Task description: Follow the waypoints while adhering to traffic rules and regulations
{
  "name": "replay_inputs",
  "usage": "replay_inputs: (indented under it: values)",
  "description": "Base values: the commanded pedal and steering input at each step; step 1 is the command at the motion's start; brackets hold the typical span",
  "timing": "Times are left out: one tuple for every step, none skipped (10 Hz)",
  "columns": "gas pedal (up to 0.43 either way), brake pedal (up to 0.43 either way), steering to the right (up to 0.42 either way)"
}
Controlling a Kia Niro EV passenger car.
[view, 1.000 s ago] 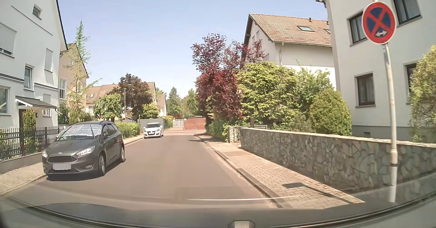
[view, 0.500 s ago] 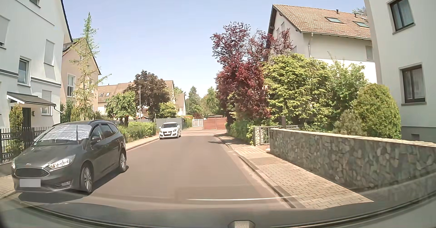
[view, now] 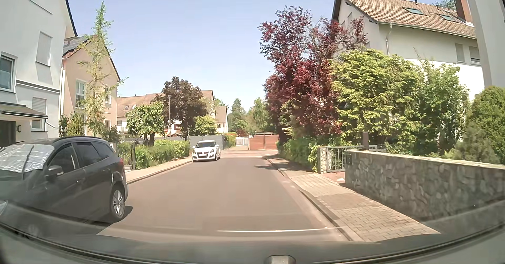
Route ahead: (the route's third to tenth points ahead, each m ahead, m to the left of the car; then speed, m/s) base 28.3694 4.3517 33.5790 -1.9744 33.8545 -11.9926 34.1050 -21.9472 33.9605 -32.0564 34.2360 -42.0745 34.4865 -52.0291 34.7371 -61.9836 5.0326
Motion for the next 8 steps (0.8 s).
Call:
replay_inputs:
  values:
    - [0.15,0.0,-0.033]
    - [0.15,0.0,-0.026]
    - [0.15,0.0,-0.016]
    - [0.15,0.0,-0.006]
    - [0.15,0.0,-0.003]
    - [0.15,0.0,-0.003]
    - [0.15,0.0,-0.011]
    - [0.15,0.0,-0.021]
